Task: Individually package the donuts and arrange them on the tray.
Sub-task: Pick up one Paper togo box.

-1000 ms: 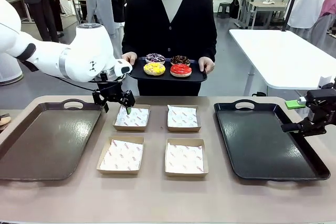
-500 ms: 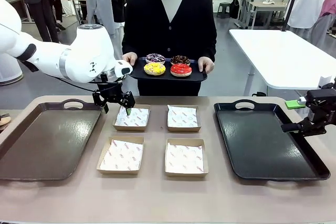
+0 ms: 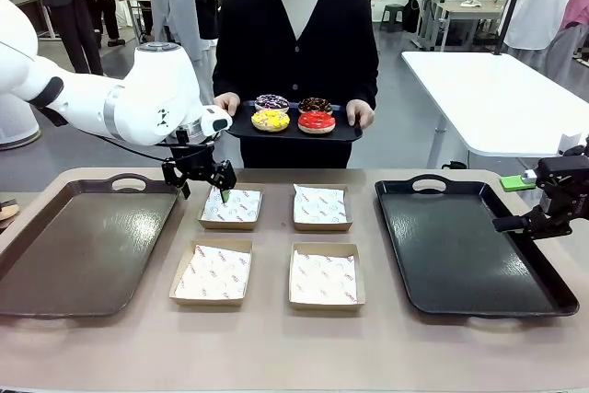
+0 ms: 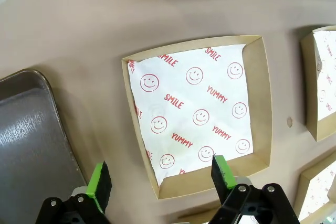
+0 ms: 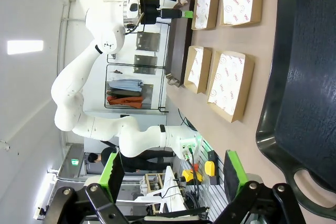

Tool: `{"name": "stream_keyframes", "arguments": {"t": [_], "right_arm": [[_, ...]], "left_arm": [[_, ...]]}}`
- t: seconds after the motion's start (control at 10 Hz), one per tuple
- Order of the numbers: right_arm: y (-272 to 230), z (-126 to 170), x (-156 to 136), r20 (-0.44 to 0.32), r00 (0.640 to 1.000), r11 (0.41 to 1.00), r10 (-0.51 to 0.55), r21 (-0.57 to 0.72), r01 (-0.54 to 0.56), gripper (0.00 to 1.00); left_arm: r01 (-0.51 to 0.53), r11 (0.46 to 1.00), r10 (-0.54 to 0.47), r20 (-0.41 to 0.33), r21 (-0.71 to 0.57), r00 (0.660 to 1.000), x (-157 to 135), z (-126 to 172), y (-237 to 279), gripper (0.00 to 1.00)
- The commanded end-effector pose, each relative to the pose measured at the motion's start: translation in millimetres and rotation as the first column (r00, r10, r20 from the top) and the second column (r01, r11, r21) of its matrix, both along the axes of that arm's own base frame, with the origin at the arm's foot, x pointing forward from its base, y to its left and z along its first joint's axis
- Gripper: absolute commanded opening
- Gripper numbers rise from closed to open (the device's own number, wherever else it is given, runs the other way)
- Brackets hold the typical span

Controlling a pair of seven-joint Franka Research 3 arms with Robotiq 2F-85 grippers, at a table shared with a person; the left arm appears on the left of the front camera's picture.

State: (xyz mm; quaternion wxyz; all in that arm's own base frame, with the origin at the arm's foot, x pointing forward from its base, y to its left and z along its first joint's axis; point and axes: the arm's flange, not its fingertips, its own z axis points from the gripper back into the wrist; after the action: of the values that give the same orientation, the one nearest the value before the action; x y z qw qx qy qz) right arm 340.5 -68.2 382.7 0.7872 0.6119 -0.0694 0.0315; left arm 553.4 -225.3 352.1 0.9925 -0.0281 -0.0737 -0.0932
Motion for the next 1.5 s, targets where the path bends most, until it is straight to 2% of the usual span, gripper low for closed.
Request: {"name": "stream_keyframes", "arguments": {"t": [0.0, 0.2, 0.5, 0.9, 1.0, 1.1, 1.2, 1.3, 1.4], "right_arm": [[1, 0, 0, 0.003, 1.000, 1.000, -0.006, 0.008, 0.006, 1.00], [1, 0, 0, 0.003, 1.000, 1.000, -0.006, 0.008, 0.006, 1.00], [1, 0, 0, 0.003, 1.000, 1.000, -0.006, 0.008, 0.006, 1.00], [1, 0, 0, 0.003, 1.000, 1.000, -0.006, 0.008, 0.006, 1.00], [1, 0, 0, 0.003, 1.000, 1.000, -0.006, 0.008, 0.006, 1.00], [1, 0, 0, 0.003, 1.000, 1.000, -0.006, 0.008, 0.006, 1.00], [1, 0, 0, 0.003, 1.000, 1.000, -0.006, 0.008, 0.006, 1.00], [1, 0, 0, 0.003, 1.000, 1.000, -0.006, 0.008, 0.006, 1.00], [1, 0, 0, 0.003, 1.000, 1.000, -0.006, 0.008, 0.006, 1.00]], "left_arm": [[-0.023, 0.999, 0.023, 0.001, 0.029, 1.000, 13, -2, -1, 1.00], [-0.068, 0.997, 0.069, 0.000, 0.035, 0.998, 25, -6, -2, 1.00], [-0.175, 0.985, 0.175, -0.039, 0.010, 0.984, 38, -15, -6, 1.00], [-0.177, 0.983, 0.178, -0.011, 0.044, 0.984, 40, -21, -12, 1.00], [-0.181, 0.982, 0.182, -0.019, 0.048, 0.983, 41, -24, -12, 0.41], [-0.182, 0.982, 0.183, -0.026, 0.051, 0.983, 41, -24, -12, 0.41], [-0.182, 0.982, 0.184, -0.030, 0.051, 0.983, 42, -25, -12, 0.00], [-0.184, 0.982, 0.185, -0.034, 0.051, 0.982, 42, -25, -12, 0.37], [-0.185, 0.981, 0.187, -0.036, 0.051, 0.982, 43, -25, -12, 0.00]]}}
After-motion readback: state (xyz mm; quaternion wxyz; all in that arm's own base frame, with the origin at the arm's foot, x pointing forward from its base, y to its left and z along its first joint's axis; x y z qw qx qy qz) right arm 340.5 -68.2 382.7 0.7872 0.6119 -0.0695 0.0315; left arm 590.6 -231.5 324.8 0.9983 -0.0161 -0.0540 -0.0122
